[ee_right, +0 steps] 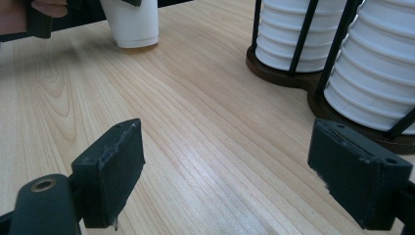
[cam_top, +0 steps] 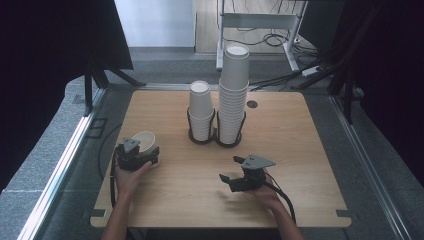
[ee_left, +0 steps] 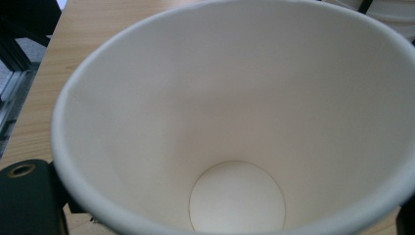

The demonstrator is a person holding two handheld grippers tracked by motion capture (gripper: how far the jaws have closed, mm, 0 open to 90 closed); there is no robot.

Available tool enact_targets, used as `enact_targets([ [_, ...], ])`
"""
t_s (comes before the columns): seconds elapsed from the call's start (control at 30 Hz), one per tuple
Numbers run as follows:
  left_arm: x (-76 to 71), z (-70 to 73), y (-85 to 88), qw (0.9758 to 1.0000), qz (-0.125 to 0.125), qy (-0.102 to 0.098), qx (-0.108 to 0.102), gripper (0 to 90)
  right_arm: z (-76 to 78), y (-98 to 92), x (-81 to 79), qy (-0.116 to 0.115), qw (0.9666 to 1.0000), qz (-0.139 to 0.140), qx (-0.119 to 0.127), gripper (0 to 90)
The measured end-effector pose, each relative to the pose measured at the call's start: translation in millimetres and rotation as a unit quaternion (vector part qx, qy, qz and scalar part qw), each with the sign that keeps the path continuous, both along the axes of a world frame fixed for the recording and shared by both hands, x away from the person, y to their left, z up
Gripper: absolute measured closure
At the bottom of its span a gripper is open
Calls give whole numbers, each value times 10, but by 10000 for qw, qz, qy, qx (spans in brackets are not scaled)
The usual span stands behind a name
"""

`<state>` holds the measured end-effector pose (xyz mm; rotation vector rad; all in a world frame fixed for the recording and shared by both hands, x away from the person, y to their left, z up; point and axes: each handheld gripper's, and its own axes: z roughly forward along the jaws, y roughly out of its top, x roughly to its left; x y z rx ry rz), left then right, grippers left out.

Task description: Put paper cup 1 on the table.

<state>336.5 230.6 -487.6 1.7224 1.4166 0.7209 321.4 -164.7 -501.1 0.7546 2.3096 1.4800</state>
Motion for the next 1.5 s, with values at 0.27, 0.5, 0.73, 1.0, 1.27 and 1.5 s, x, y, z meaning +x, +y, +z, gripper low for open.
enact_targets([
  [0.27,-9,6,-54,9999,-71,-3,76,0,7,-7,0,-17,10000,-15,-8,136],
  [0.5,-98,94,-123,9996,72,-162,210,0,14,-11,-2,-26,10000,-14,16,136],
  [0.73,-210,207,-118,9986,196,-427,229,0,20,-21,-3,-26,10000,-13,16,135],
  [1.0,-284,313,-99,9975,254,-616,232,0,17,-19,-4,-20,10000,-2,17,135],
  [1.27,-397,485,-110,9950,-11,-994,8,0,42,-36,-5,-45,10000,-38,76,135],
  [1.5,-452,567,-260,9906,-635,-1138,-416,39,80,-82,1,-156,9995,-171,201,136],
])
